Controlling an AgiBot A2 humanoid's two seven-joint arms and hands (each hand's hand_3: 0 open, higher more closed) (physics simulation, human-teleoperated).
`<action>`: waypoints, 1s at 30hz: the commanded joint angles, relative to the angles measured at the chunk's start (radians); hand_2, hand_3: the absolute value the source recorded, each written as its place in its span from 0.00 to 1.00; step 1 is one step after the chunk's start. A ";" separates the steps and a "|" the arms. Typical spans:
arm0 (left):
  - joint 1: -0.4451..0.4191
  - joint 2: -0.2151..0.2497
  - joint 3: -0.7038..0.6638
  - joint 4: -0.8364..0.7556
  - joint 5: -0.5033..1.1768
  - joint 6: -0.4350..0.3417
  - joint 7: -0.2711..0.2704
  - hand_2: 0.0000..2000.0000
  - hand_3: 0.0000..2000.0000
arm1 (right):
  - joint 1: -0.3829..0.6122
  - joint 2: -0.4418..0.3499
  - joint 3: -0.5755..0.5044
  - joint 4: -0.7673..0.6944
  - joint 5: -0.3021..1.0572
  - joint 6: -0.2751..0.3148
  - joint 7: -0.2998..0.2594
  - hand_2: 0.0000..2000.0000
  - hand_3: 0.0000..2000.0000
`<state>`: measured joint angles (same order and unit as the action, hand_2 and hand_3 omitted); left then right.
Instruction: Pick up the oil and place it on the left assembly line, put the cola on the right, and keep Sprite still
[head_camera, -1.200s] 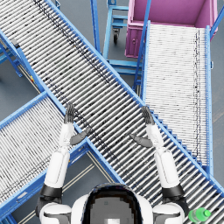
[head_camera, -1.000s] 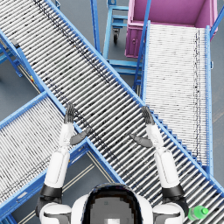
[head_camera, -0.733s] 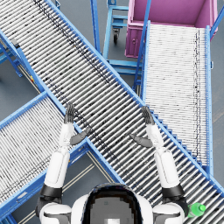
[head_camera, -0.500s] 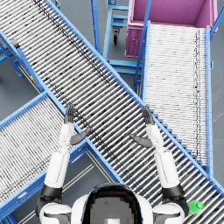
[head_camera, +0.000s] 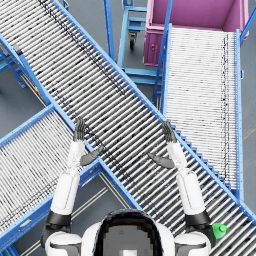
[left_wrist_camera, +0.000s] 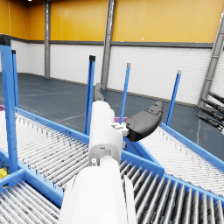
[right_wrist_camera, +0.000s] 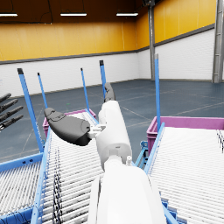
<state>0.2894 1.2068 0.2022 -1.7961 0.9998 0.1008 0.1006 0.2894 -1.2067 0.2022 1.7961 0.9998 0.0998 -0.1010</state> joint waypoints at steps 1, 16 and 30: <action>0.000 0.000 0.000 0.000 0.000 0.000 0.000 0.00 0.00 | 0.000 0.000 0.000 0.000 0.000 0.000 0.000 0.00 0.00; 0.000 0.000 0.000 0.000 0.000 0.000 0.000 0.00 0.00 | 0.000 0.000 0.000 0.000 0.000 0.000 0.000 0.00 0.00; 0.000 0.000 0.000 0.000 0.000 0.000 0.000 0.00 0.00 | 0.000 0.000 0.000 0.000 0.000 0.000 0.000 0.00 0.00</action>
<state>0.2894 1.2068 0.2022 -1.7961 0.9998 0.1008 0.1006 0.2894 -1.2067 0.2022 1.7961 0.9998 0.0998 -0.1010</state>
